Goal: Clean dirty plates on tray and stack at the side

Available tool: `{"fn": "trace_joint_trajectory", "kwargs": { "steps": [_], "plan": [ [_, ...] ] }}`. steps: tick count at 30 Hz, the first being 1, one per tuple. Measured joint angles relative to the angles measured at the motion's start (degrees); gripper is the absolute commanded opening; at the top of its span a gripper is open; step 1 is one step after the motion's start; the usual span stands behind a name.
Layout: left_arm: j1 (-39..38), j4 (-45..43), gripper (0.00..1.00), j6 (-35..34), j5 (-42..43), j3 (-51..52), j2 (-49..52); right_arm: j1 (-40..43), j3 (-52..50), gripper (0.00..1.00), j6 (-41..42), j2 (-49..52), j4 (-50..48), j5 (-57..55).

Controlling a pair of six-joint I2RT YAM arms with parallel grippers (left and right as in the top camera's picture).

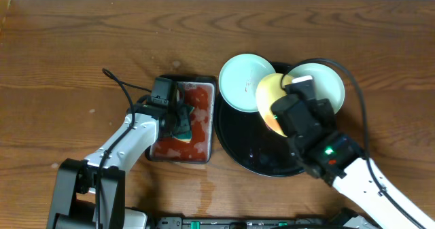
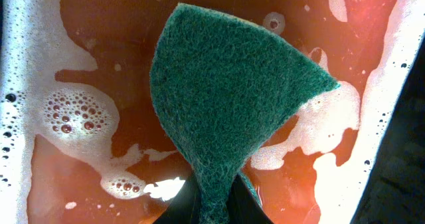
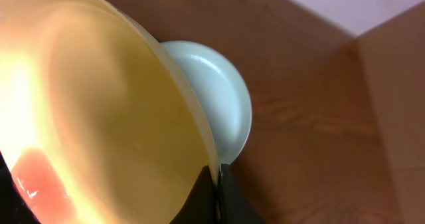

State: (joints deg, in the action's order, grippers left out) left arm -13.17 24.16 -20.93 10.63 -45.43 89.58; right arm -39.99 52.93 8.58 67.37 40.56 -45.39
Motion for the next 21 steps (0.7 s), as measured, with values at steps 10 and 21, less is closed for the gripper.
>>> {"fn": "trace_joint_trajectory", "kwargs": {
  "steps": [10, 21],
  "plan": [
    [0.0, -0.02, 0.07, 0.0, 0.0, 0.11, 0.0, -13.38, 0.07, 0.01, -5.79, 5.49, -5.14, -14.88],
    [0.0, -0.04, 0.07, 0.0, 0.0, 0.13, 0.0, -18.1, 0.07, 0.01, -8.7, 6.86, -6.16, -25.22]
  ]
}}
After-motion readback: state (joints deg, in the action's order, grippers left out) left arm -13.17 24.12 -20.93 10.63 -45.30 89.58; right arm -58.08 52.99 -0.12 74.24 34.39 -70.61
